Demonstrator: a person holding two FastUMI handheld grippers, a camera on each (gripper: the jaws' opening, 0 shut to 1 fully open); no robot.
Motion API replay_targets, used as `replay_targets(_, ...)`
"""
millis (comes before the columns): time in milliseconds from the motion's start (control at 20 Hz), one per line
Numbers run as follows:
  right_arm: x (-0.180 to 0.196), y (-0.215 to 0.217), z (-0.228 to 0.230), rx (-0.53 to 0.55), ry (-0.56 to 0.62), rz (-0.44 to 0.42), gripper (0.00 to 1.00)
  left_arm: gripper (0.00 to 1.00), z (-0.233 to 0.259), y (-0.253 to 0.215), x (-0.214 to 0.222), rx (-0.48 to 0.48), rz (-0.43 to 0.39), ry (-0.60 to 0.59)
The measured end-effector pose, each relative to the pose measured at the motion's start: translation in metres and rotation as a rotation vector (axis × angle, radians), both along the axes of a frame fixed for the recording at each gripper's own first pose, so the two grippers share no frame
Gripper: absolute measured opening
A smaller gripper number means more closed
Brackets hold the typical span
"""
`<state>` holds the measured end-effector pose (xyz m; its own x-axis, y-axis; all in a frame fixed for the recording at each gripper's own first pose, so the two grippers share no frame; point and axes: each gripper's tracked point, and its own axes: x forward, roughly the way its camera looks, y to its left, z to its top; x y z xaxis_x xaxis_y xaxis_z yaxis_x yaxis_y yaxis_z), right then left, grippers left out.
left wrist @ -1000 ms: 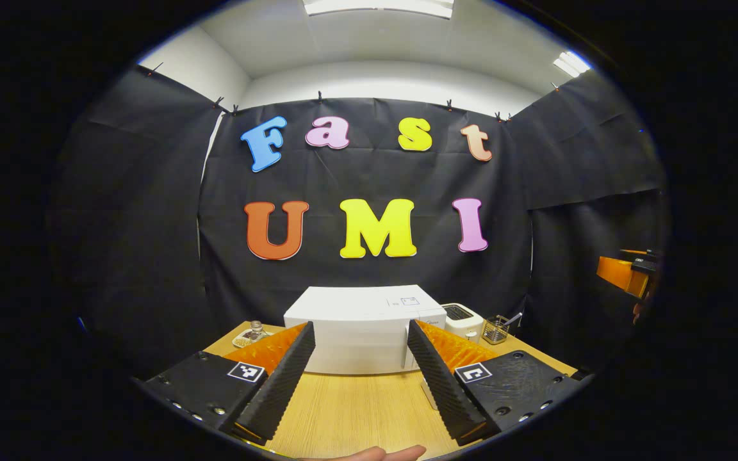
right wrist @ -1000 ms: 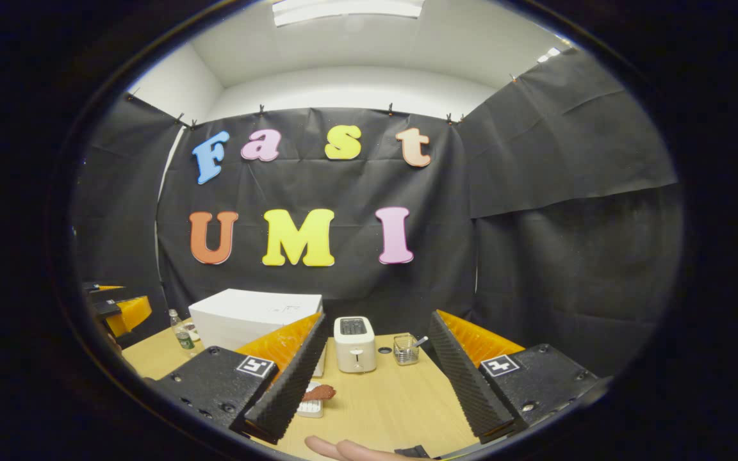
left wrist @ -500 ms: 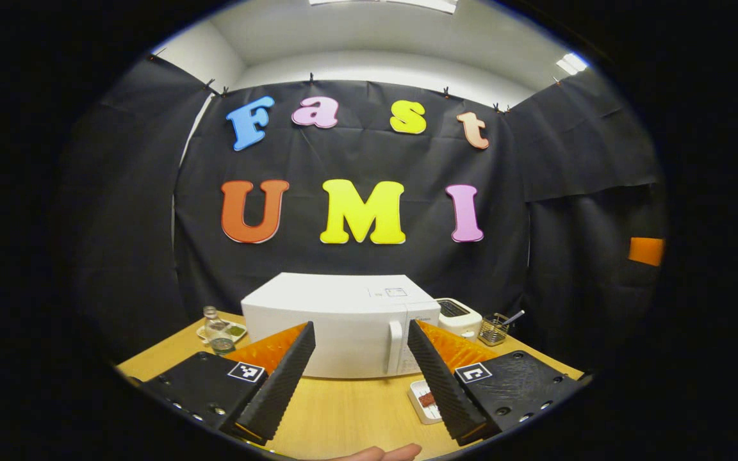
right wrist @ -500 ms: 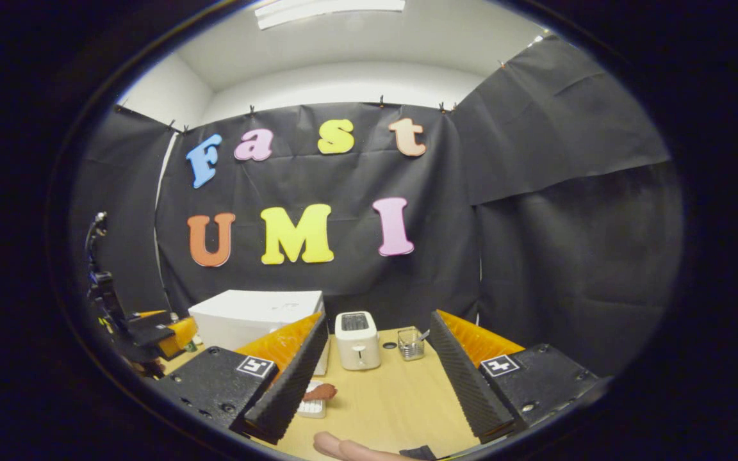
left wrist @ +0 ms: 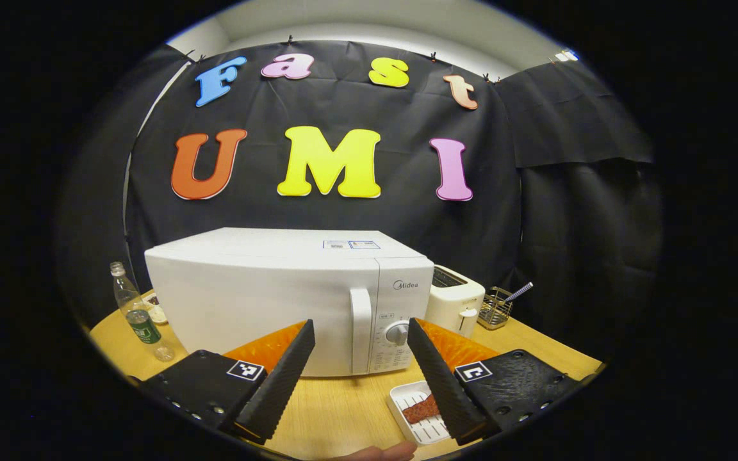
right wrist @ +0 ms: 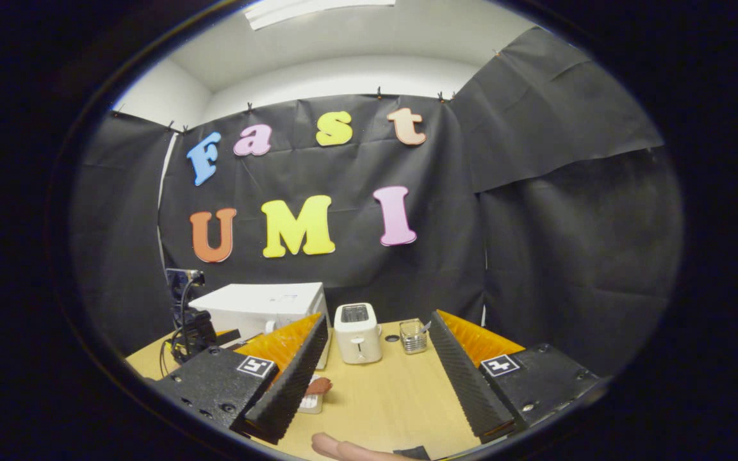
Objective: Open the microwave oven with the left hand, put the food in, and close the microwave oven.
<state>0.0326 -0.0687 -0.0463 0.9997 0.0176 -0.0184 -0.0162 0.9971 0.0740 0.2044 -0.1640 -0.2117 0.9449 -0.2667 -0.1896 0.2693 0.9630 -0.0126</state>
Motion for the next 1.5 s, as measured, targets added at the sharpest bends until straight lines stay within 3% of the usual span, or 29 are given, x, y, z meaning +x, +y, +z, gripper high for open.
replay_targets(200,0.012,-0.015,-0.013,0.001,0.004,-0.014,0.93,0.92,-0.030,-0.006,0.031,-0.007,0.032,0.024)
replay_targets(250,0.016,-0.018,-0.016,0.003,0.004,-0.013,1.00,0.92,-0.035,-0.005,0.039,0.003,0.041,0.017)
replay_targets(300,0.019,-0.021,-0.019,0.004,0.006,-0.014,1.00,0.91,-0.038,-0.007,0.044,0.010,0.037,0.009)
replay_targets(350,0.023,-0.025,-0.024,0.003,0.010,-0.017,0.93,0.70,-0.041,-0.008,0.051,0.021,0.041,0.001)
replay_targets(400,0.028,-0.027,-0.027,0.004,0.014,-0.019,0.93,0.76,-0.044,-0.007,0.056,0.025,0.054,-0.005)
replay_targets(450,0.030,-0.029,-0.032,0.004,0.020,-0.020,1.00,0.79,-0.050,-0.005,0.061,0.023,0.071,0.008)
replay_targets(500,0.033,-0.030,-0.037,0.005,0.028,-0.019,1.00,0.62,-0.056,-0.007,0.065,0.014,0.075,0.028)
replay_targets(550,0.035,-0.031,-0.044,0.010,0.040,-0.014,0.93,0.53,-0.062,-0.005,0.065,0.003,0.103,0.056)
replay_targets(600,0.037,-0.030,-0.048,0.016,0.050,-0.005,1.00,0.50,-0.058,-0.007,0.066,-0.008,0.121,0.052)
replay_targets(700,0.040,-0.031,-0.057,0.027,0.079,0.003,1.00,0.45,-0.060,-0.014,0.064,0.000,0.110,0.071)
replay_targets(750,0.040,-0.034,-0.063,0.032,0.091,0.000,1.00,0.28,-0.060,-0.015,0.069,-0.012,0.123,0.060)
replay_targets(900,0.038,-0.045,-0.063,0.028,0.093,-0.028,1.00,0.20,-0.062,-0.010,0.067,0.011,0.149,0.067)
replay_targets(950,0.035,-0.048,-0.062,0.021,0.087,-0.038,1.00,0.12,-0.061,-0.010,0.065,0.013,0.147,0.073)
replay_targets(1200,0.018,-0.057,-0.053,-0.014,0.056,-0.064,1.00,0.07,-0.064,-0.009,0.051,0.009,0.136,0.096)
replay_targets(1250,0.014,-0.058,-0.051,-0.019,0.049,-0.063,1.00,0.07,-0.055,-0.008,0.050,0.008,0.140,0.048)
replay_targets(1300,0.012,-0.058,-0.050,-0.023,0.045,-0.064,0.93,0.06,-0.061,-0.005,0.040,0.021,0.132,0.070)
replay_targets(1350,0.009,-0.058,-0.050,-0.025,0.047,-0.066,1.00,0.06,-0.058,-0.004,0.035,0.010,0.120,0.049)
replay_targets(1400,0.007,-0.058,-0.049,-0.026,0.048,-0.065,0.93,0.06,-0.059,-0.002,0.029,-0.002,0.113,0.061)
replay_targets(1450,0.004,-0.055,-0.048,-0.024,0.046,-0.061,1.00,0.06,-0.058,0.001,0.020,-0.014,0.112,0.068)
replay_targets(1500,0.000,-0.054,-0.049,-0.023,0.046,-0.058,1.00,0.06,-0.057,0.003,0.014,-0.012,0.106,0.067)
